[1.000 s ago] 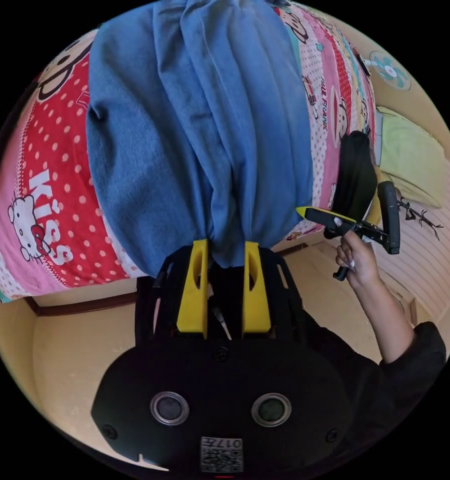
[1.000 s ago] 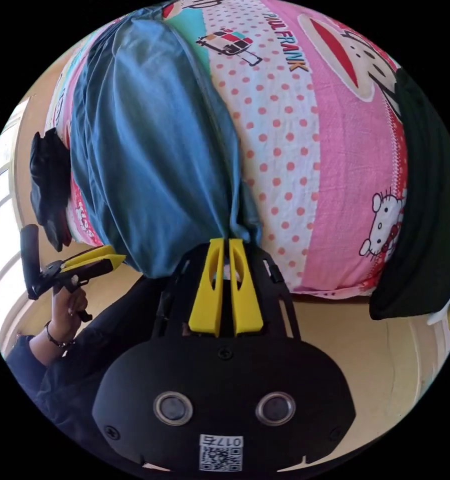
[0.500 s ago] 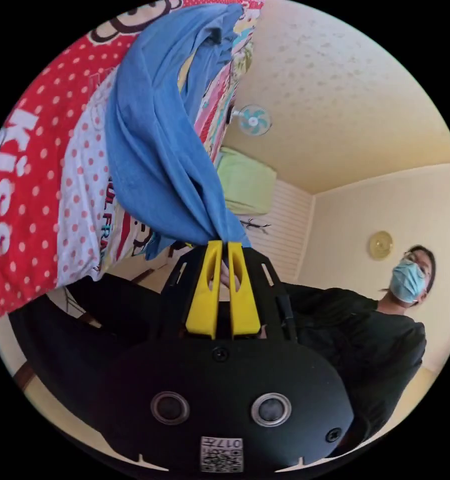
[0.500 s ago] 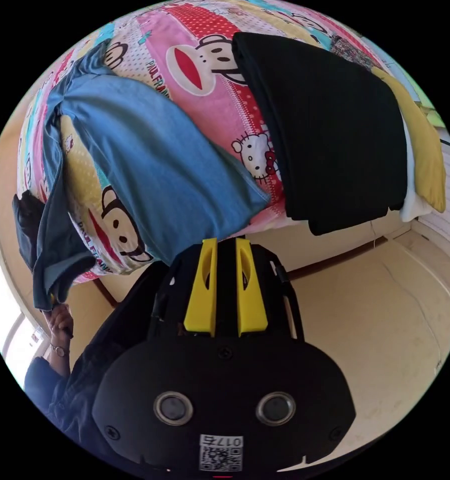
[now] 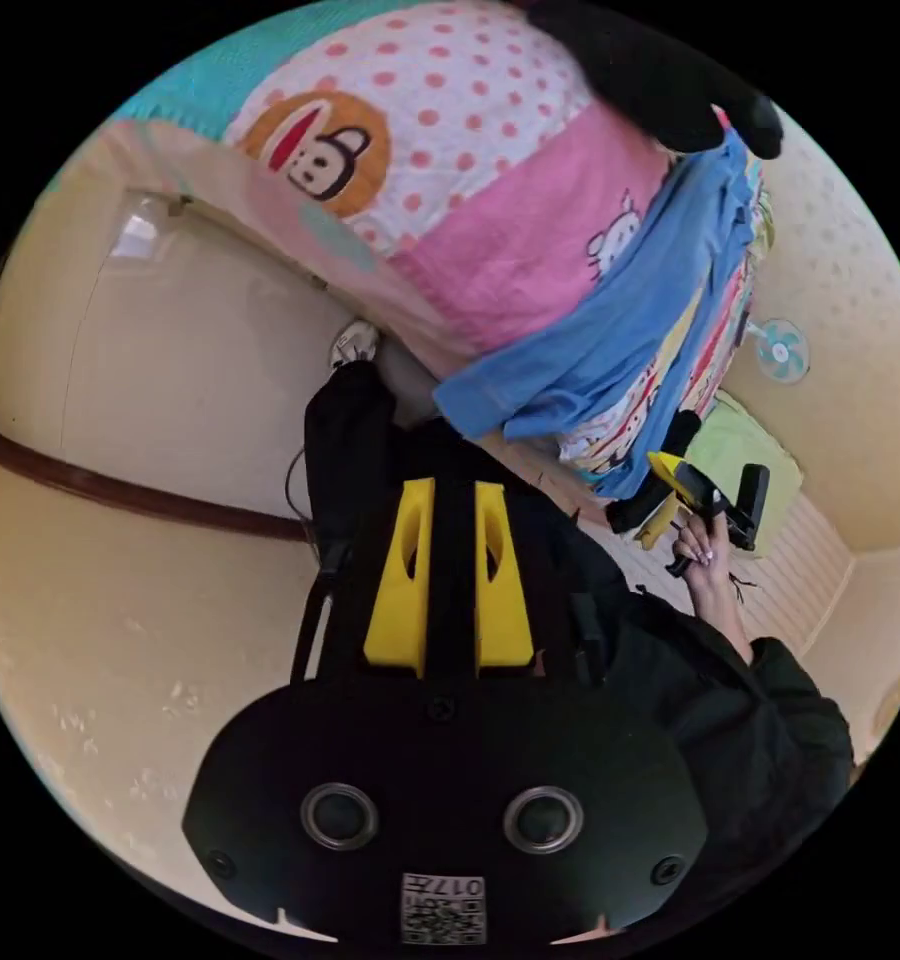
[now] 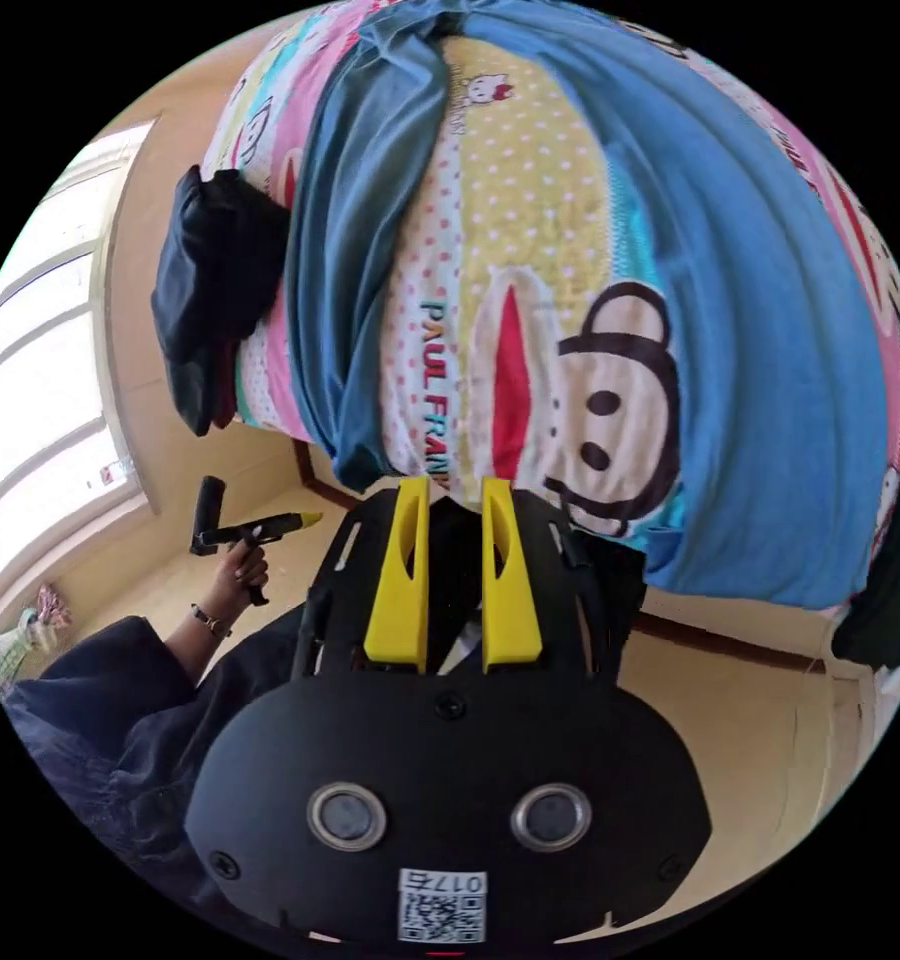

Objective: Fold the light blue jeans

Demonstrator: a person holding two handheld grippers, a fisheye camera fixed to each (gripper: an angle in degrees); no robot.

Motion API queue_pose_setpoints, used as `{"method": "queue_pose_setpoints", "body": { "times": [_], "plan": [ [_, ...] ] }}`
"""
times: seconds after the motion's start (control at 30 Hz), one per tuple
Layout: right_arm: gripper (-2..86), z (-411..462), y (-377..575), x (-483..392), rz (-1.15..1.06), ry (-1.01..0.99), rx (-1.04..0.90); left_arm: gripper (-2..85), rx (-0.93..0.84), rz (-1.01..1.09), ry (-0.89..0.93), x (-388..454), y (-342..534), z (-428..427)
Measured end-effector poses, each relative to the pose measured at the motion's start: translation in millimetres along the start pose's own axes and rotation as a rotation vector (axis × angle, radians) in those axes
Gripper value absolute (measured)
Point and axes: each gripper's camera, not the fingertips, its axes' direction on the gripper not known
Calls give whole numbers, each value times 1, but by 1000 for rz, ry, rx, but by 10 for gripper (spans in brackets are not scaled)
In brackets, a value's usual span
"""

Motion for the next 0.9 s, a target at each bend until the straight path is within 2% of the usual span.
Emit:
{"method": "queue_pose_setpoints", "body": {
  "times": [0.07, 0.13, 0.23, 0.33, 0.37, 0.47, 0.53, 0.6, 0.67, 0.77, 0.8, 0.83, 0.9],
  "plan": [
    [91, 12, -17, -8, -26, -59, -29, 87, 123, 85, 31, 12, -8, -17],
    [98, 26, -34, -13, -22, -68, -64, 98, 145, 127, 25, 21, -21, -18],
    [105, 48, -59, -17, -6, -62, -97, 107, 100, 183, -10, 37, -49, -4],
    [93, 67, -79, -16, -2, 38, -134, 97, 5, 231, -169, 53, -70, 21],
    [76, 73, -85, -15, -29, 80, -157, 84, -33, 235, -235, 57, -75, 29],
    [31, 72, -98, -7, -93, 105, -252, 51, -101, 241, -280, 59, -80, 28],
    [22, 59, -97, -2, -130, 62, -276, 36, -132, 286, -209, 54, -77, 18],
    [15, 35, -84, 7, -203, -37, -298, 30, -144, 369, -41, 45, -70, -1],
    [13, 13, -68, 16, -230, -117, -292, 14, -121, 409, 247, 19, -61, -32],
    [11, -27, -40, 36, -275, -398, -205, 0, -106, 383, 483, -20, -54, -62],
    [11, -35, -32, 46, -241, -475, -170, -2, -97, 386, 475, -24, -52, -65],
    [11, -36, -29, 52, -208, -463, -154, -6, -76, 356, 387, -34, -52, -68],
    [12, -24, -22, 72, -122, -293, -171, -8, -123, 312, 345, -47, -58, -55]
  ]
}}
